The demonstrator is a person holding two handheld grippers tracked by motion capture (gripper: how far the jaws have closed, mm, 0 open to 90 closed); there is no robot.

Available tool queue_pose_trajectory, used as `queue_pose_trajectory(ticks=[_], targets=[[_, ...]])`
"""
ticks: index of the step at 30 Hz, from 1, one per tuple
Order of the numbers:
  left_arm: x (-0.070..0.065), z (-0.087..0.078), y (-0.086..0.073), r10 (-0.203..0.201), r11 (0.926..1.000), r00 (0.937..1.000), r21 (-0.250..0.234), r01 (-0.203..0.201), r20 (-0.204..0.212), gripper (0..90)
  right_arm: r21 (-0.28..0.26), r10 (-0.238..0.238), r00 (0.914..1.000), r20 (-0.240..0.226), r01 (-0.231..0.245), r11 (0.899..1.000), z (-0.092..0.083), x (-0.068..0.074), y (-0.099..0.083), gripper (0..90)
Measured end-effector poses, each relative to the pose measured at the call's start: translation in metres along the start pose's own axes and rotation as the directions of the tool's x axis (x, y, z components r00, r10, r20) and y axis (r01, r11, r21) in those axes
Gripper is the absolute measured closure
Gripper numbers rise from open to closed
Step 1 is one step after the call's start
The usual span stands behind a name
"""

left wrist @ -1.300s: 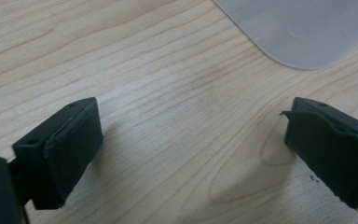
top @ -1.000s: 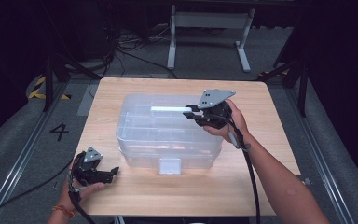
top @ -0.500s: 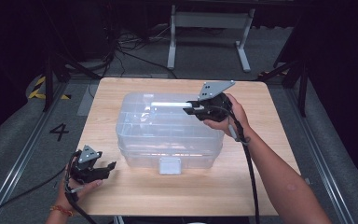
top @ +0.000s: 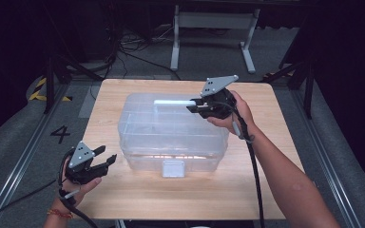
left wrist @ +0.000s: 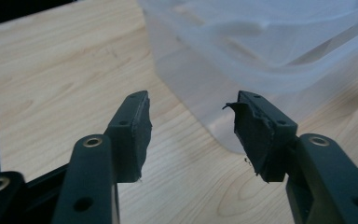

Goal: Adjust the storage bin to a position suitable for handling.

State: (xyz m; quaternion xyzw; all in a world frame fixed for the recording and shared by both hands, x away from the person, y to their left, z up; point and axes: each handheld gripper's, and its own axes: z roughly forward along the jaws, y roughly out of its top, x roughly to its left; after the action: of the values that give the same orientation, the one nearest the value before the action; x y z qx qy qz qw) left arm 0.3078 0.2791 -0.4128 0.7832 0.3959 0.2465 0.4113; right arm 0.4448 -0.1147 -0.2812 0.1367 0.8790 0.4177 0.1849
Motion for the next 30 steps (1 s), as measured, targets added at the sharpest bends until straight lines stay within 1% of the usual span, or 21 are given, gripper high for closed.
queue_pose_trajectory(ticks=[1, 3, 4, 6, 9, 11, 13, 14, 17, 19, 22, 23, 25, 26, 27, 28, 29, 30], targets=[[-0.004, 0.0, 0.006, 0.003, 1.0, 0.9999, -0.004, -0.002, 0.015, 49.0, 0.001, 0.004, 1.0, 0.001, -0.004, 1.0, 0.0, -0.001, 0.001, 73.3], [-0.007, 0.001, 0.009, 0.007, 1.0, 0.9997, -0.005, -0.007, 0.021, 50.4, 0.002, 0.007, 1.0, 0.003, -0.007, 1.0, 0.0, -0.001, 0.001, 73.2], [-0.008, 0.002, 0.012, 0.024, 0.9997, 0.9993, -0.005, -0.024, 0.029, 51.5, 0.002, 0.007, 1.0, 0.003, -0.007, 1.0, 0.0, -0.002, 0.002, 73.1], [-0.013, 0.004, 0.017, 0.032, 0.9994, 0.9987, -0.009, -0.032, 0.04, 52.7, 0.004, 0.01, 0.9999, 0.004, -0.01, 1.0, 0.0, -0.003, 0.003, 73.0], [-0.019, 0.006, 0.026, 0.036, 0.999, 0.9969, -0.028, -0.034, 0.07, 56.6, 0.005, 0.012, 0.9999, 0.004, -0.012, 1.0, 0.0, -0.004, 0.004, 72.8], [-0.023, 0.006, 0.029, 0.045, 0.9986, 0.9961, -0.031, -0.042, 0.076, 61.1, 0.007, 0.014, 0.9999, 0.005, -0.014, 1.0, 0.0, -0.005, 0.004, 72.7], [-0.028, 0.008, 0.033, 0.051, 0.9986, 0.9958, -0.019, -0.05, 0.076, 63.6, 0.008, 0.013, 0.9999, 0.008, -0.013, 1.0, 0.0, -0.006, 0.005, 72.6], [-0.029, 0.009, 0.033, 0.055, 0.9984, 0.9951, -0.016, -0.054, 0.083, 64.4, 0.008, 0.013, 0.9999, 0.01, -0.013, 1.0, 0.0, -0.006, 0.005, 72.5], [-0.031, 0.012, 0.033, 0.049, 0.9988, 0.9935, -0.016, -0.047, 0.103, 68.5, 0.009, 0.008, 0.9999, 0.009, -0.008, 1.0, 0.0, -0.005, 0.006, 72.5], [-0.031, 0.011, 0.032, 0.056, 0.9983, 0.993, -0.021, -0.054, 0.104, 73.2, 0.01, 0.007, 0.9999, 0.011, -0.007, 1.0, 0.0, -0.005, 0.006, 72.4], [-0.031, 0.01, 0.031, 0.052, 0.9983, 0.9934, -0.032, -0.049, 0.102, 75.1, 0.009, 0.006, 0.9999, 0.015, -0.006, 1.0, 0.0, -0.005, 0.005, 72.3], [-0.03, 0.01, 0.03, 0.041, 0.9986, 0.9934, -0.038, -0.038, 0.107, 76.4, 0.009, 0.006, 0.9999, 0.015, -0.006, 1.0, 0.0, -0.004, 0.005, 72.2], [-0.028, 0.008, 0.028, 0.033, 0.9981, 0.9933, -0.055, -0.027, 0.111, 80.1, 0.01, 0.001, 0.9997, 0.023, -0.001, 1.0, 0.0, -0.003, 0.006, 71.8], [-0.028, 0.007, 0.027, 0.024, 0.9974, 0.993, -0.07, -0.016, 0.115, 82.4, 0.01, -0.002, 0.9996, 0.029, 0.002, 1.0, 0.0, -0.003, 0.006, 71.3], [-0.028, 0.007, 0.026, 0.023, 0.9975, 0.9935, -0.069, -0.015, 0.111, 85.1, 0.008, -0.011, 0.9989, 0.045, 0.01, 1.0, -0.002, -0.001, 0.007, 68.2], [-0.028, 0.007, 0.026, 0.023, 0.9975, 0.9935, -0.069, -0.015, 0.111, 86.1, 0.008, -0.011, 0.9989, 0.045, 0.01, 1.0, -0.002, -0.001, 0.007, 68.2], [-0.028, 0.007, 0.026, 0.028, 0.9973, 0.995, -0.07, -0.022, 0.096, 86.1, 0.003, -0.011, 0.9989, 0.045, 0.01, 1.0, -0.003, -0.001, 0.007, 66.6], [-0.028, 0.007, 0.026, 0.026, 0.9975, 0.9957, -0.068, -0.02, 0.089, 89.6, 0.007, -0.014, 0.9986, 0.051, 0.014, 1.0, -0.004, -0.001, 0.007, 64.6]])
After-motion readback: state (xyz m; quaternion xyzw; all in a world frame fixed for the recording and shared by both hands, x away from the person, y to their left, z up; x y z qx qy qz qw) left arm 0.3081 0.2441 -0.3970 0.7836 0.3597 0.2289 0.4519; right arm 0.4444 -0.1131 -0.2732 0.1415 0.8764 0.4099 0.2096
